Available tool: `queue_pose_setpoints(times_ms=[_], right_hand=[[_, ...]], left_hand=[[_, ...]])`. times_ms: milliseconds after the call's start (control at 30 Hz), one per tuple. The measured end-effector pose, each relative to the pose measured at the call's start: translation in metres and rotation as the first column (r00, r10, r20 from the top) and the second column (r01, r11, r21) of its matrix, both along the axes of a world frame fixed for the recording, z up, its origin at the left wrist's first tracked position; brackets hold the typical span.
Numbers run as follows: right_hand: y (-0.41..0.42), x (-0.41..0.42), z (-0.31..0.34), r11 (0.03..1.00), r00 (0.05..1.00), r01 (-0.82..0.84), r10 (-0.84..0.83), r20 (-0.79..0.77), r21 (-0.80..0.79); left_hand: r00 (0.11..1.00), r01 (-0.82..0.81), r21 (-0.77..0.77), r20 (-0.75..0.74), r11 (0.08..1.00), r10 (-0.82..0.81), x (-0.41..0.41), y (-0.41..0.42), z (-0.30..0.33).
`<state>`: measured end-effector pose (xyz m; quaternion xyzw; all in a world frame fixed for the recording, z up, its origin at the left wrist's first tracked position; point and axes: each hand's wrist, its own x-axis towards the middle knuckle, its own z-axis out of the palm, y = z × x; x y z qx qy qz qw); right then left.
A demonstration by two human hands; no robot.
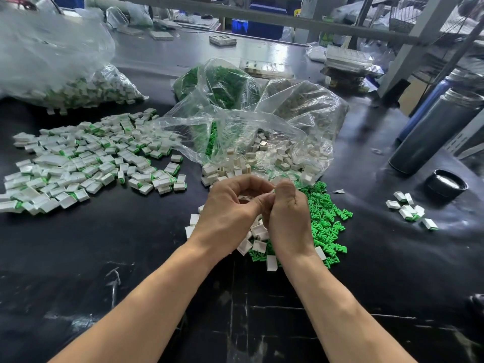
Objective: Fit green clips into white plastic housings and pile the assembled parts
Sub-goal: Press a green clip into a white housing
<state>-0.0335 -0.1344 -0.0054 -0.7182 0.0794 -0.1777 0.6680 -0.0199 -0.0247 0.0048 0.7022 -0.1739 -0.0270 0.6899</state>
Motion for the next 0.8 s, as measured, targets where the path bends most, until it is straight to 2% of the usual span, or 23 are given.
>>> queue_pose_setpoints(times_ms=[533, 800], right_hand=[[-0.0015, -0.0002, -0.0008, 0.997, 0.999, 0.000, 0.003, 0.038, -0.074], [-0.0024, -0.0008, -0.0029, 1.000, 1.000, 0.000, 0.000, -0.004, -0.012]], left_hand=[[1.000, -0.015, 0.015, 0.002, 1.000, 0.015, -0.0012, 0.0008, -0.0009], [1.000, -0.028, 0.031, -0.012, 0.999, 0.028, -0.0008, 0.0007, 0.0021]])
